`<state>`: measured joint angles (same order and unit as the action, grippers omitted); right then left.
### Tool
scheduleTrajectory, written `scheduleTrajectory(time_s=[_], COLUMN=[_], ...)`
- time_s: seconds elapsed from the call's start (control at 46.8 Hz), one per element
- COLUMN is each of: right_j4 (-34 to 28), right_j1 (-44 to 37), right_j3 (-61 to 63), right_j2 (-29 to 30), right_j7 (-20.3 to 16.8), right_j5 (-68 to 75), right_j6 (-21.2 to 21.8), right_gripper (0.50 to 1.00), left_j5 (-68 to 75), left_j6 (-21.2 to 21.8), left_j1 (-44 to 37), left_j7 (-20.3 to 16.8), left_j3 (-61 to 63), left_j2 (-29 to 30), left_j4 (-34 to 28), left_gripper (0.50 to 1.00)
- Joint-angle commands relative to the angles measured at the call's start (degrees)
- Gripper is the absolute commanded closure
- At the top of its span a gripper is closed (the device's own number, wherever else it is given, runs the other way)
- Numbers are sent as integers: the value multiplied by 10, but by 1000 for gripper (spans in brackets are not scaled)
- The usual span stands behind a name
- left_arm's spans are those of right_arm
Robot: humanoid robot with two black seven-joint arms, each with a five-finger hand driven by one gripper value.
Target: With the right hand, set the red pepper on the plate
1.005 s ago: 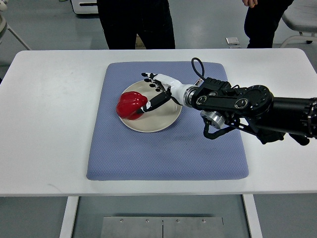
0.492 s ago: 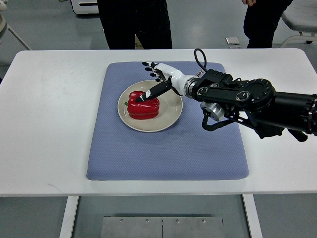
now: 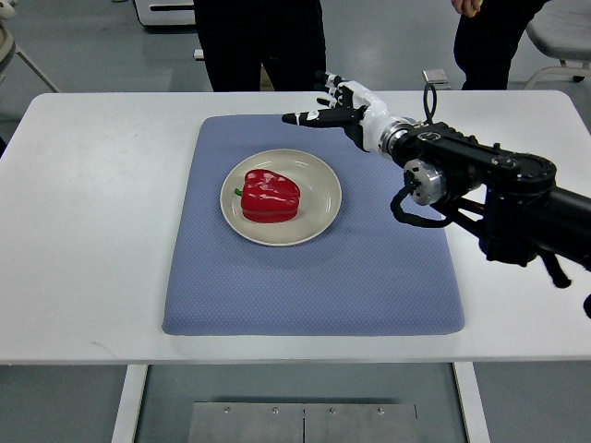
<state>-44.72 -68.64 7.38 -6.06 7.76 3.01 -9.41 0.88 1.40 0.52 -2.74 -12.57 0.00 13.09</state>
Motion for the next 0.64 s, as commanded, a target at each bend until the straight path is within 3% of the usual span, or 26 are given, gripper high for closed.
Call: scheduleTrajectory(time_s=[0.0, 0.406, 0.62], right_j4=[9, 169, 176], right_j1=[29, 149, 199], right_j3=[48, 252, 294], right_j2=[-23, -72, -79], right_j7=[1, 15, 16], right_j5=[-1, 1, 2], right_j6=[9, 154, 172], right_gripper=[500, 500, 500], left_j5=[0, 0, 0], left_j6=[0, 0, 0], left_j1=[0, 0, 0], left_j7=[0, 0, 0], left_j3=[0, 0, 0], left_j2=[0, 0, 0], left_j4=[0, 0, 0], left_gripper=[500, 500, 500])
